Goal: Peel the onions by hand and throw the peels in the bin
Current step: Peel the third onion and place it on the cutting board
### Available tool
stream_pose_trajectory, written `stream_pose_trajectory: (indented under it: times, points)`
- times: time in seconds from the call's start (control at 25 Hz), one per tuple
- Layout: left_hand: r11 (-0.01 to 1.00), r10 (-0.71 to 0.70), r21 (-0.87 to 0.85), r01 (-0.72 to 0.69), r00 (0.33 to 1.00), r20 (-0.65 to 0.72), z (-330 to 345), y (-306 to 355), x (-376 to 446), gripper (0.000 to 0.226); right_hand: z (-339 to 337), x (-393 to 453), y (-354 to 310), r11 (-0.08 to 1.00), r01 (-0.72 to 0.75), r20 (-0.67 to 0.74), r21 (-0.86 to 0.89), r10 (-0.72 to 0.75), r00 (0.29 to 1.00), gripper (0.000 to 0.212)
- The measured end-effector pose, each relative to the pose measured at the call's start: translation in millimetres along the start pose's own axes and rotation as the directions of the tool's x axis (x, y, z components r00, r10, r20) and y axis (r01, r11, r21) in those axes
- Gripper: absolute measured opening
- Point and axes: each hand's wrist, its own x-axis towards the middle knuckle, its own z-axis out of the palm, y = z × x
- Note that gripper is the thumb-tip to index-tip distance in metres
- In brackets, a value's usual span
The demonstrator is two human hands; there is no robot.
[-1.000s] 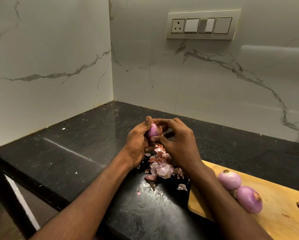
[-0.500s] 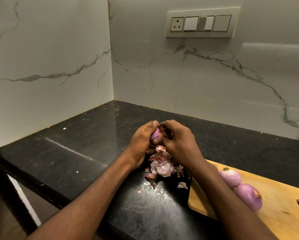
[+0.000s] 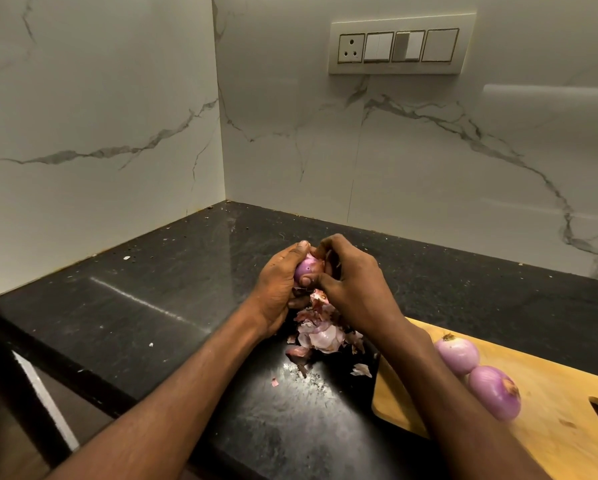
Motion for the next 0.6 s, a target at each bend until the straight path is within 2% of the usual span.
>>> stream_pose_trajectory:
  times: [0.08,0.2,0.4,0.6]
  points:
    - [1.0,-0.006,-0.019,0.006,1.0,-0.027,1.3,0.4,-0.7,0.033,-0.9,-1.9,-1.3,0.997,0.069,-0.055,-0.035,-0.07,0.996,0.037]
    - [0.997,-0.026,-0.071,0.021,0.997,-0.068,1.4,1.8,-1.4,0.032,-3.3,-1.9,-3.0,0.989,0.132,-0.066,-0.061,-0.136,0.988,0.037]
    - [0.998,-0.056,-0.002,0.056,0.994,-0.095,-1.2,3.0,-1.3,0.033,-3.1,1.0,-4.8,0.986,0.154,-0.079,-0.07,-0.159,0.984,0.031]
    - [0.999,-0.037,0.008,0.038,0.994,-0.102,0.9,3.6,-2.7,0.033,2.9,2.1,-7.0,0.991,0.113,-0.048,-0.072,-0.116,0.992,0.029]
